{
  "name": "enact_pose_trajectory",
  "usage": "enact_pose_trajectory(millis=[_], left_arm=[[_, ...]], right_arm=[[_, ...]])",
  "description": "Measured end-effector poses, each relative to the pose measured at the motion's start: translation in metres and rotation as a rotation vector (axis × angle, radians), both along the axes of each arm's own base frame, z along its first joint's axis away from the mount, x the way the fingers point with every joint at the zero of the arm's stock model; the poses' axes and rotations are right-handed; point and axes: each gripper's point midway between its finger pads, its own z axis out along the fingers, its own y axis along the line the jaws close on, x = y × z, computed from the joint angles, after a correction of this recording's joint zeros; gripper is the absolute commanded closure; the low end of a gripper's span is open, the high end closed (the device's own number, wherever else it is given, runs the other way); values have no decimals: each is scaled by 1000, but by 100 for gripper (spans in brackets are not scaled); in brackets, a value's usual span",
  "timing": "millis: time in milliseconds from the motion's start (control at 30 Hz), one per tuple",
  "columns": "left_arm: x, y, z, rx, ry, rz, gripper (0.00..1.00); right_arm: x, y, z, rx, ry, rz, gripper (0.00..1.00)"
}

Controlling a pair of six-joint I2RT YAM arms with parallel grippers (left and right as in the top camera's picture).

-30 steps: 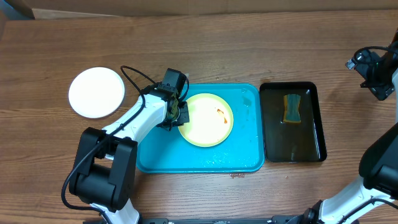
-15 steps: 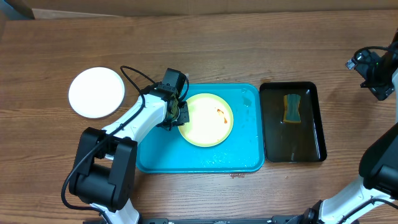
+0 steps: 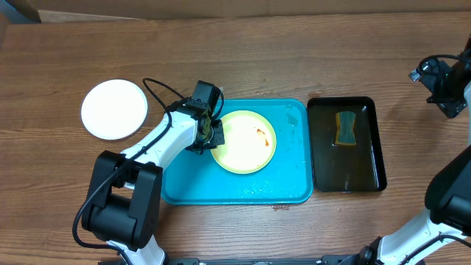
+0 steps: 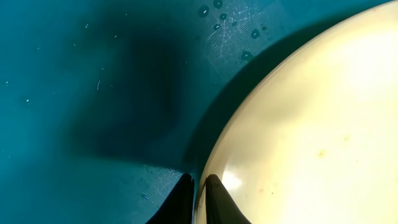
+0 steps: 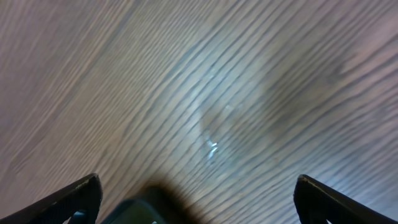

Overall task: Clean dirty plates on tray and stack at the side
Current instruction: 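Reach the right gripper down to the sponge in the black tray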

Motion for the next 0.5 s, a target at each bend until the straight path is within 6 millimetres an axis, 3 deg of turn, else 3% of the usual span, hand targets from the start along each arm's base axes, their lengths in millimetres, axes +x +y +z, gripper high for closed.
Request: enact_pose_trajectory(millis=[233, 433, 500], left_arm=[[0, 0, 0, 0, 1, -1, 96], [1, -2, 1, -8, -2, -1, 96], [1, -2, 1, -8, -3, -1, 96]], right_arm=[[10, 38, 6, 181, -75, 125, 0], [-14, 73, -2, 271, 46, 178, 0], [-23, 88, -6, 273, 101, 205, 7]])
